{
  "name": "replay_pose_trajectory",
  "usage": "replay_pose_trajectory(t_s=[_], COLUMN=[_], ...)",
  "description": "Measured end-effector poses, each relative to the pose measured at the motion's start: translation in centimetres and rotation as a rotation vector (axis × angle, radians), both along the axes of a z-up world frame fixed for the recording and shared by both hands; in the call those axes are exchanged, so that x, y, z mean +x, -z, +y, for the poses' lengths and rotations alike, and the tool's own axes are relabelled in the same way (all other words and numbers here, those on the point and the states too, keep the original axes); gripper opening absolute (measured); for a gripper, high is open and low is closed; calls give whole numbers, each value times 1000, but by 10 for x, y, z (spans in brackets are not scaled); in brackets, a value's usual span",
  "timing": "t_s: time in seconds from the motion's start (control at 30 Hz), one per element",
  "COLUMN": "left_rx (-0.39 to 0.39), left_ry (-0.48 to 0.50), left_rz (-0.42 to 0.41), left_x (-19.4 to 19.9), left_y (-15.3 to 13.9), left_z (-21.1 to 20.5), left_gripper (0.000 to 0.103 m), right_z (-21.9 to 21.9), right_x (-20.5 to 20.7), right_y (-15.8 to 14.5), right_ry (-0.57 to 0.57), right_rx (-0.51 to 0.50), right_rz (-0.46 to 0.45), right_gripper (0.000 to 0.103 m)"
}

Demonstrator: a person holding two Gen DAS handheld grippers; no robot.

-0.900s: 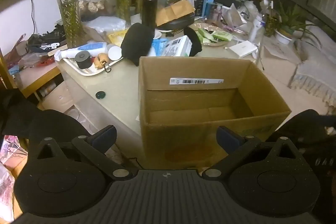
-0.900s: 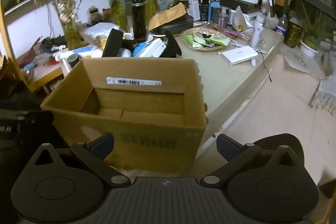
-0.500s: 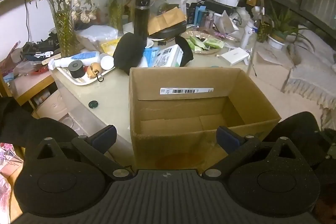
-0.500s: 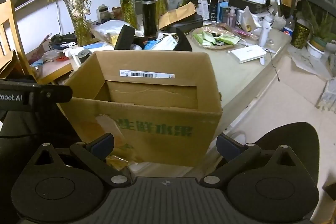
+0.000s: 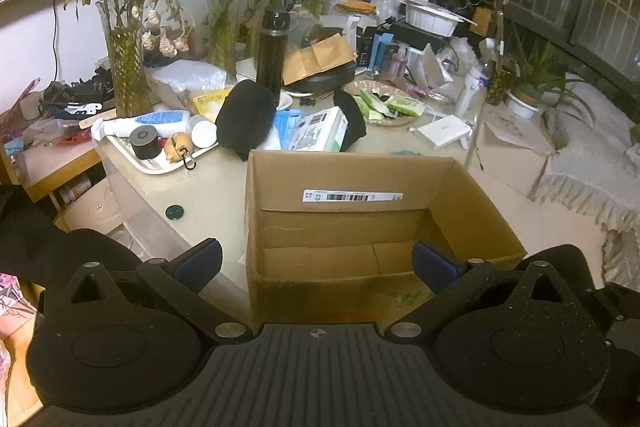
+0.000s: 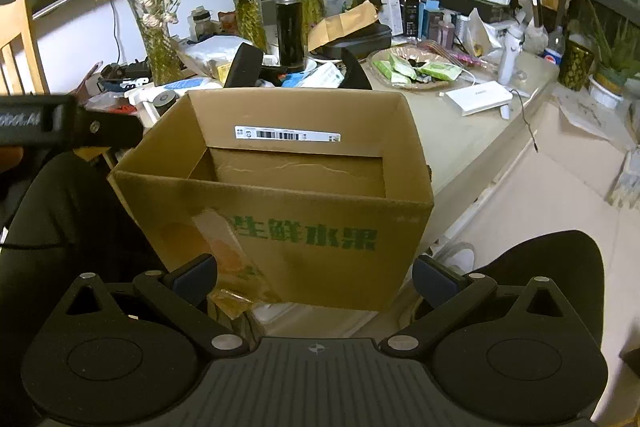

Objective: Organize soft objects
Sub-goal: 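Move both tools from the cardboard box toward the table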

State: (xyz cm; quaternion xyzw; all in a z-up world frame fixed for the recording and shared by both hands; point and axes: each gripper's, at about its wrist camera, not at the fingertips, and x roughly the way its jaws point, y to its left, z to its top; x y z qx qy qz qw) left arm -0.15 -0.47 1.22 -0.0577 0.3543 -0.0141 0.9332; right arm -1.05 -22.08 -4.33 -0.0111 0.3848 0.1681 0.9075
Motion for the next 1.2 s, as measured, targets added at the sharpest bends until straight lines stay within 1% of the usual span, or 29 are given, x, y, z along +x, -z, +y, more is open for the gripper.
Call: replay_pose_trajectory(t_s=[0.2,0.37,0.53,0.67,0.83,0.93,1.07,1.2], left_rx=[-13,-11,14,42,19,23,36,30], left_ry=[-1,-1,0,-6,-9,-5,10,30], left_rz=[9,3,5,3,-26,-39,-32,-1], left_x=[0,-4,-2,2,6,9,15,22], left_y=[6,6,6,7,7,5,4,3], left_z=[5,8,7,5,8,9,8,10], left_gripper=[103,103,103,103,103,103,103,103], right_z=[9,11,13,9,1,-2,-2,-4], right_x=[-12,-12,-13,-5,4,10,16,22], right_y=[-7,-7,-7,-6,-7,-6,-8,-13], right_ry=[-33,-20,-31,-7,27,32,28,28], right_rx=[-7,0,8,20,35,41,55,49], right_rz=[-24,-13,-29,-14,-7,-3,-2,5], right_gripper=[103,103,103,103,103,103,103,103])
